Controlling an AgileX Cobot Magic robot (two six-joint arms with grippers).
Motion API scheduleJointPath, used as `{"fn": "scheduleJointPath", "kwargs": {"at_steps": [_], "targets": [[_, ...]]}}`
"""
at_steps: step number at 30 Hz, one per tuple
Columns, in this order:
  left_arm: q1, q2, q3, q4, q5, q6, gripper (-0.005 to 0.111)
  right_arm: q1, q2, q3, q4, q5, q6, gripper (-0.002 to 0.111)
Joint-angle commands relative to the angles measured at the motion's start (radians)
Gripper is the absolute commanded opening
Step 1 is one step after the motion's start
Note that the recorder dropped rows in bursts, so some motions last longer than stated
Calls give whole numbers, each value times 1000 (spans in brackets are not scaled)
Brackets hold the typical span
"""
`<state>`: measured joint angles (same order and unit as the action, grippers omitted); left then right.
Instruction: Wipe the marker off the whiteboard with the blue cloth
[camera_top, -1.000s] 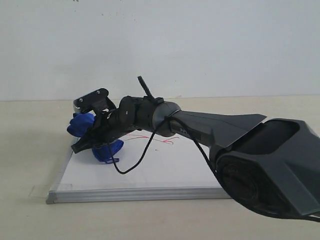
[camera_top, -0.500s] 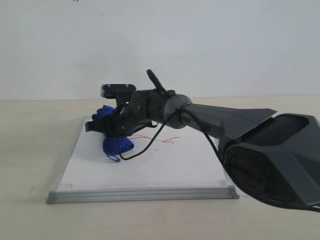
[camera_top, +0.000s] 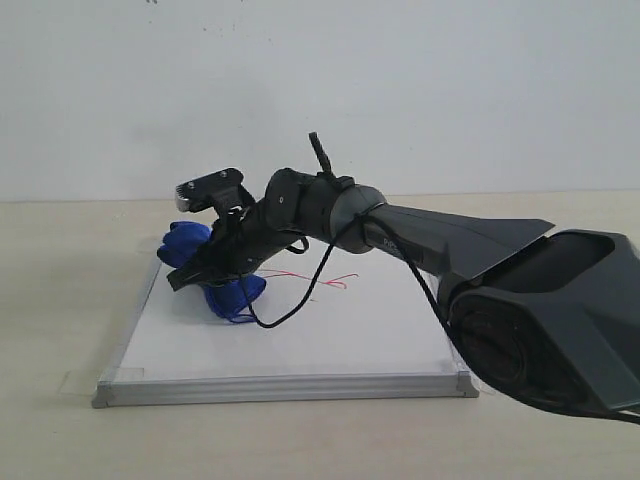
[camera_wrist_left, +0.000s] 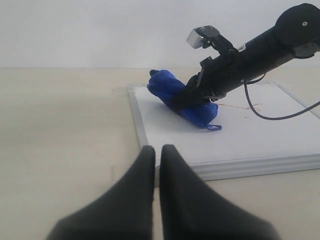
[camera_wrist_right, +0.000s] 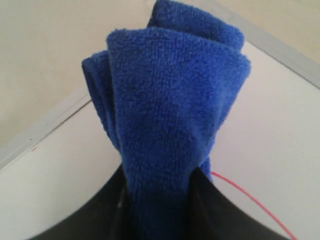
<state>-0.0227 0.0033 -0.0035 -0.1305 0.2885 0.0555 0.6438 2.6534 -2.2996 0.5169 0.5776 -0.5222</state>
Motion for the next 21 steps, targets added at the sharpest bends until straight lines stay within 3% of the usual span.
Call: {"fn": "scheduleJointPath", "kwargs": {"at_steps": [1,9,13,18,21], "targets": [[1,-3,4,-1,-3,5,4,-6,9,-6,-12,25,54,0],[1,-3,4,-1,-3,5,4,-6,9,-6,-529,138,576,0],[1,-3,4,-1,-3,5,4,-6,9,-6,-672,231,679,0],[1,-3,4,-1,-3,5,4,-6,9,-6,-694,205,720,0],[1,-3,4,-1,-3,5,4,-4,9,-6,-565,136,644,0]]}}
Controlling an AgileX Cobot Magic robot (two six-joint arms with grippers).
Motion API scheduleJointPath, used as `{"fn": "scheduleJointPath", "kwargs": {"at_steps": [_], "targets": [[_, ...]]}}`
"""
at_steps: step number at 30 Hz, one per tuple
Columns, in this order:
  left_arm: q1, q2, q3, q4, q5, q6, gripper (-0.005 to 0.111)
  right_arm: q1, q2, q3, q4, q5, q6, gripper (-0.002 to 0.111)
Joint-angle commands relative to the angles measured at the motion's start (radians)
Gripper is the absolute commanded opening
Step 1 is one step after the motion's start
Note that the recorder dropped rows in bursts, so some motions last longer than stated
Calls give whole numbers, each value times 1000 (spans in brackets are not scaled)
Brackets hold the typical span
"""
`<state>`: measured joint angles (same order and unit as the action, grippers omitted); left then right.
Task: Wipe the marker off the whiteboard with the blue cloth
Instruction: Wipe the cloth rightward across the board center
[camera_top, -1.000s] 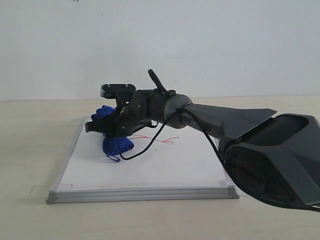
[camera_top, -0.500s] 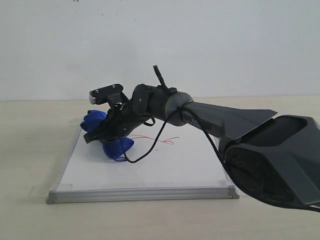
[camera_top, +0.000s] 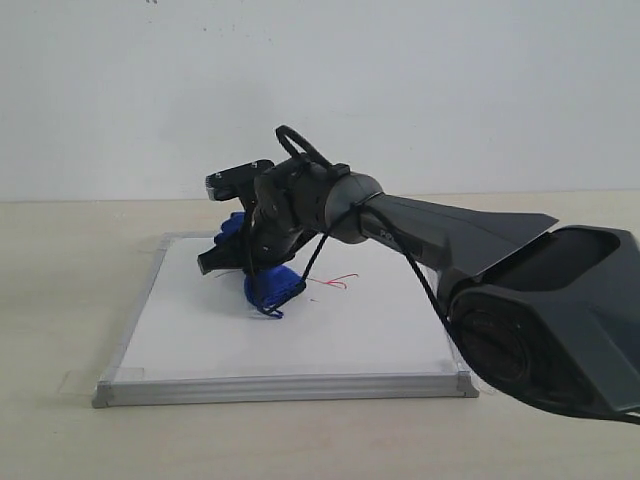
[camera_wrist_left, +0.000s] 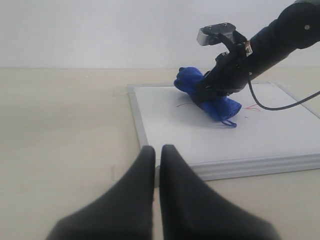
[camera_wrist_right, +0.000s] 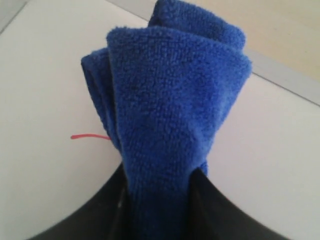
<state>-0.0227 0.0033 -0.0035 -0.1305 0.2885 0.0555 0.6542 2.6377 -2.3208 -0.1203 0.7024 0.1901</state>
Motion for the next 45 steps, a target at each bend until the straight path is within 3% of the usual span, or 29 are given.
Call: {"fn": "scheduleJointPath", "kwargs": {"at_steps": [1,7,11,15,17,26,31,37,45], "targets": [[1,-3,4,-1,-3,5,4,-14,25,16,155,-17,-128,0],[1,-3,4,-1,-3,5,4,5,25,16,589,-124,-520,0],[1,-3,4,-1,-3,5,4,24,25,16,592,-90,-585,0],[1,-3,4,-1,-3,5,4,24,23,16,173,38,-227,0],[1,-3,4,-1,-3,5,4,24,11,16,-75,196,-61,0],[1,-3,4,-1,-3,5,4,-5,-24,16,-430,491,-21,0],[1,-3,4,-1,-3,5,4,-26,-24,16,-461,519,-65,0],[1,-3,4,-1,-3,5,4,-34,-24,16,-339,519,-157,0],[1,-3,4,-1,-3,5,4,-23,-24,16,219,498,-555,0]]}}
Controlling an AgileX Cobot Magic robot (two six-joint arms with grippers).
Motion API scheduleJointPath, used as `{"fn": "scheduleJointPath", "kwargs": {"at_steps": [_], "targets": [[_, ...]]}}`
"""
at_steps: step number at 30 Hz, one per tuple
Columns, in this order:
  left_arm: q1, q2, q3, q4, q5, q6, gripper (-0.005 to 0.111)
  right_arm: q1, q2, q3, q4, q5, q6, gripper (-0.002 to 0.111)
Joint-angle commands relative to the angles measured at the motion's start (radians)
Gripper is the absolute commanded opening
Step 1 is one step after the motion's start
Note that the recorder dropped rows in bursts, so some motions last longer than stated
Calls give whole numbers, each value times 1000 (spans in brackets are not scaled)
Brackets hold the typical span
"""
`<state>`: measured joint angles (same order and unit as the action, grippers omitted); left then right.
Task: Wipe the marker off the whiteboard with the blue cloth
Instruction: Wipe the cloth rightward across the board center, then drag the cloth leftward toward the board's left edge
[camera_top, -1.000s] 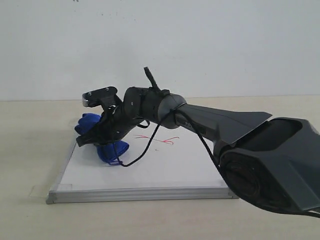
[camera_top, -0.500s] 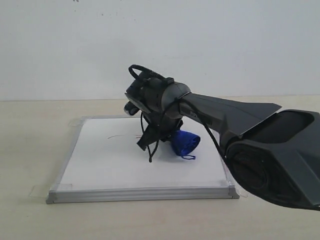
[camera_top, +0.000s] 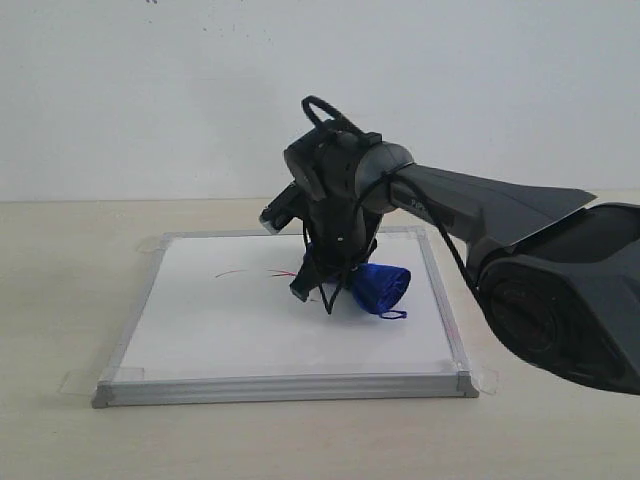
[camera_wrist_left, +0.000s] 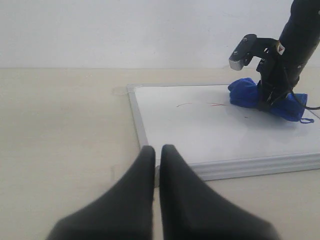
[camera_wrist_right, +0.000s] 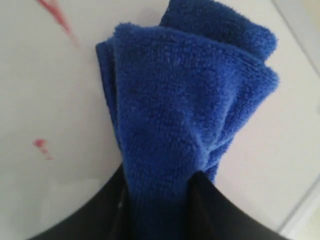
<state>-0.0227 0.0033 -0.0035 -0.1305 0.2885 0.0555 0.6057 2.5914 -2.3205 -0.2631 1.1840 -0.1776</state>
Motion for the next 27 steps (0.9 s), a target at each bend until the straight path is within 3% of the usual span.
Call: {"fn": "scheduleJointPath", "kwargs": {"at_steps": [1,8,12,17,23,27], "targets": [[1,-3,4,-1,-3,5,4,31,22,15,408,16,-226,0],[1,-3,4,-1,-3,5,4,45,22,15,636,8,-403,0],[1,-3,4,-1,-3,5,4,41,22,15,614,-13,-362,0],[1,-3,4,-1,-3,5,4,41,22,15,457,-14,-280,0],[1,-3,4,-1,-3,5,4,41,22,15,277,-82,-20,0],[1,-3,4,-1,-3,5,4,42,22,15,235,-269,253,0]]}}
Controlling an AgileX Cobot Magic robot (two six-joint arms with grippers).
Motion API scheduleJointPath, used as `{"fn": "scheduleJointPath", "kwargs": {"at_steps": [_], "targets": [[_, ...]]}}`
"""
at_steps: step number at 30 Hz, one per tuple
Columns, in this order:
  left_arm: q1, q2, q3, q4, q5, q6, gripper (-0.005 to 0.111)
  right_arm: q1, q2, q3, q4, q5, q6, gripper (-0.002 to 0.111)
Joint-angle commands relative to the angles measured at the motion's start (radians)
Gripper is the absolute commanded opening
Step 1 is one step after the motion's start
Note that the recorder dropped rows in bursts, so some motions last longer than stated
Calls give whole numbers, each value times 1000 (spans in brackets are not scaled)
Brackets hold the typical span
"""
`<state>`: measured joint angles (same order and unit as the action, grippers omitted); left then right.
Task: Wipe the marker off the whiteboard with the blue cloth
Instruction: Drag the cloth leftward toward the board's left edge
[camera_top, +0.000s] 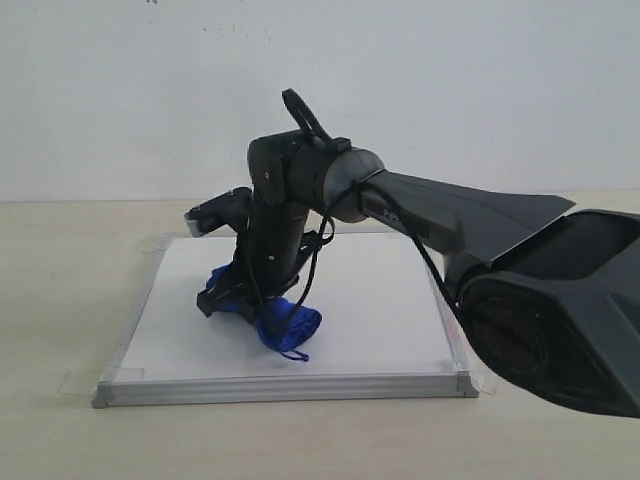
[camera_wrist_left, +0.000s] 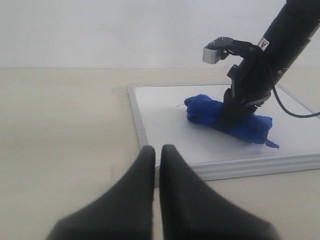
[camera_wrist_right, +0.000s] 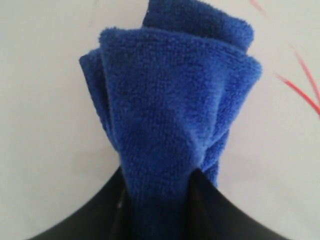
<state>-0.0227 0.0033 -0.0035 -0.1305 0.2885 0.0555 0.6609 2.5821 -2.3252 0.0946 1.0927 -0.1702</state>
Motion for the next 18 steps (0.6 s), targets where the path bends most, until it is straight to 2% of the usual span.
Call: {"fn": "scheduleJointPath", "kwargs": {"at_steps": [1,11,18], "targets": [[1,-3,4,-1,-3,5,4,-13,32,20,-123,-234,289,0],[1,-3,4,-1,-3,5,4,-11,45,20,6,-570,347,0],[1,-3,4,-1,-3,5,4,10,91,20,8,-753,256,0]]}}
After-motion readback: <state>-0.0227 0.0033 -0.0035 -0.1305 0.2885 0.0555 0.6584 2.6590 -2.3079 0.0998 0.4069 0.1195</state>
